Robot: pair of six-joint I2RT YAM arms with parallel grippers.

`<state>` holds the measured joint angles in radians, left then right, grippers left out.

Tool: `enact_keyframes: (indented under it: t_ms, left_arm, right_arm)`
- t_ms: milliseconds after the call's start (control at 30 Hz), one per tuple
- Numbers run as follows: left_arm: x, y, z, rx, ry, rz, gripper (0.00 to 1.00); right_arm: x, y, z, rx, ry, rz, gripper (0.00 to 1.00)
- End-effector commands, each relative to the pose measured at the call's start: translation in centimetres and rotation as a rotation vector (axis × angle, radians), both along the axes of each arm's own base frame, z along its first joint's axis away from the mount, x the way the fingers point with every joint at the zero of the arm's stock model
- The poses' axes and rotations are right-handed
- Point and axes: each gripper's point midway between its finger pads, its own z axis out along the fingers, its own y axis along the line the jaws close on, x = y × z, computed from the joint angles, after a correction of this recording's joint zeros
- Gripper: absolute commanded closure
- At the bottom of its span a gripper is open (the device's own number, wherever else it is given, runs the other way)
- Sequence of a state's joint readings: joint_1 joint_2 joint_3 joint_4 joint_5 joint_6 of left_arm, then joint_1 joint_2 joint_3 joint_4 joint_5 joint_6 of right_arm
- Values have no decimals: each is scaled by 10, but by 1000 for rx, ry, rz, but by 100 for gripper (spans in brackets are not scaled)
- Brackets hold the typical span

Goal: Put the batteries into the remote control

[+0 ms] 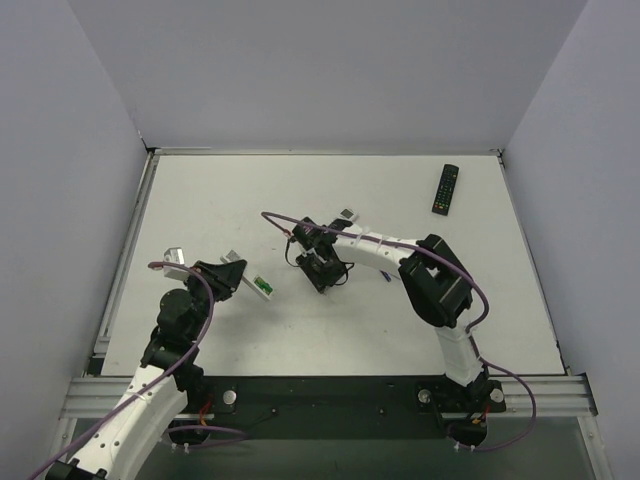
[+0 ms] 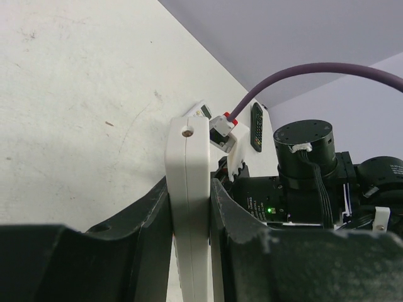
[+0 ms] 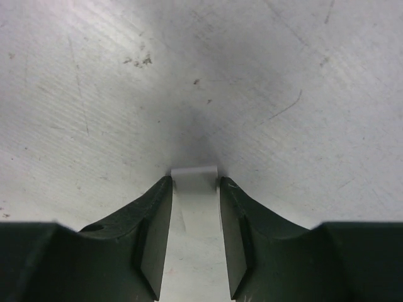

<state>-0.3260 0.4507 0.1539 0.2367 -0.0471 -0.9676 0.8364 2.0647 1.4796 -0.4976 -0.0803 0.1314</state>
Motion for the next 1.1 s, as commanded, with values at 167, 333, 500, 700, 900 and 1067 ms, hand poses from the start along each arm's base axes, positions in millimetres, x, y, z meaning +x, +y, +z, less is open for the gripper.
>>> enact_keyframes:
  t_ms: [167, 333, 500, 700, 900, 1067]
  left_arm:
    - [1, 4, 26, 9, -87, 17, 100]
    - [0, 4, 22, 3, -87, 16, 100]
    - [-2, 3, 22, 1, -91, 11, 100]
    - [-3, 2, 23, -3, -98, 5, 100]
    - [-4, 1, 22, -8, -97, 1, 100]
    - [-4, 1, 22, -11, -98, -1, 100]
  right_arm:
    - [8, -73, -8, -153, -13, -364, 80]
    - [0, -96, -6, -133, 27, -442, 68]
    - [-18, -87, 2, -55, 91, -415, 47]
    - [-39, -99, -3, -59, 141, -414, 44]
    - [-53, -83, -3, 7, 215, -363, 44]
    - [-55, -57, -2, 53, 252, -296, 43]
